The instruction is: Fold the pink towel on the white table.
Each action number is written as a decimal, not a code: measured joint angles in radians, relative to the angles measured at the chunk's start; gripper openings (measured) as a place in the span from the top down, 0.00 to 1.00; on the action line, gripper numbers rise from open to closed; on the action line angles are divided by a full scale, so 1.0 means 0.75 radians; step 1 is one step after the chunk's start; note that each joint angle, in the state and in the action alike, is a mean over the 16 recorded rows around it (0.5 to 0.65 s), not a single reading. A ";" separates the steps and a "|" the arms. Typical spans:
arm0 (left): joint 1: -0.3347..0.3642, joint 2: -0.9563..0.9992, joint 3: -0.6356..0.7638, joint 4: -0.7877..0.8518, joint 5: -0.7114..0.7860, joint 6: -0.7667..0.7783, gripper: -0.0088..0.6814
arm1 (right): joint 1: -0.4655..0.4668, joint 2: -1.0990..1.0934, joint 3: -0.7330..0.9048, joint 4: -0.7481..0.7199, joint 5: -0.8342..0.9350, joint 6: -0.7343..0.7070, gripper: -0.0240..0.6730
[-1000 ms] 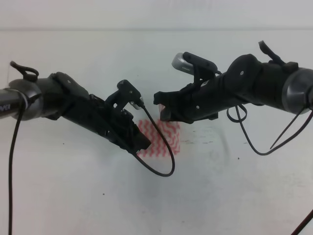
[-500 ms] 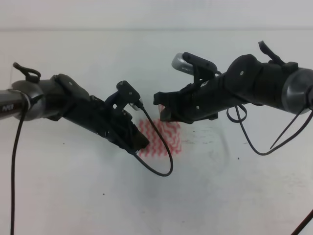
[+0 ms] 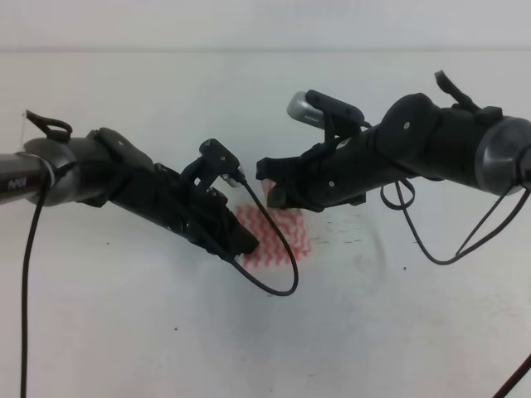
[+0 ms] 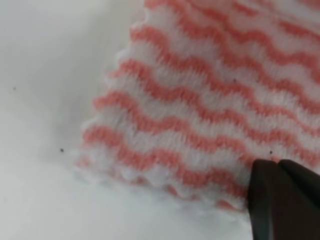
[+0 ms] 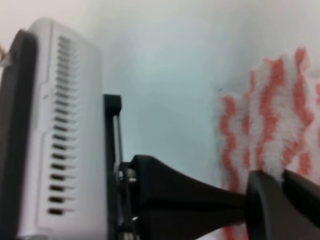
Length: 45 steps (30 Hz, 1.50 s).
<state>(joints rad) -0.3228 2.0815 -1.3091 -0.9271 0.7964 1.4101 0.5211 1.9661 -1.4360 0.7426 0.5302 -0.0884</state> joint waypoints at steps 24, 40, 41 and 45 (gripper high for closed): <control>-0.001 0.002 0.001 -0.021 0.016 0.003 0.99 | 0.023 0.003 -0.001 -0.007 -0.041 -0.006 0.99; -0.001 0.003 0.002 -0.027 0.021 -0.002 0.99 | 0.026 0.042 -0.002 0.013 -0.051 -0.021 0.99; -0.001 0.003 0.002 -0.028 0.021 -0.002 0.99 | 0.025 0.044 -0.002 0.014 -0.052 -0.021 0.99; -0.001 0.003 0.002 -0.030 0.021 -0.003 0.99 | 0.026 0.046 -0.002 0.020 -0.057 -0.023 0.99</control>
<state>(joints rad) -0.3233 2.0837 -1.3076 -0.9493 0.8125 1.4079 0.5406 2.0004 -1.4372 0.7573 0.4873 -0.1058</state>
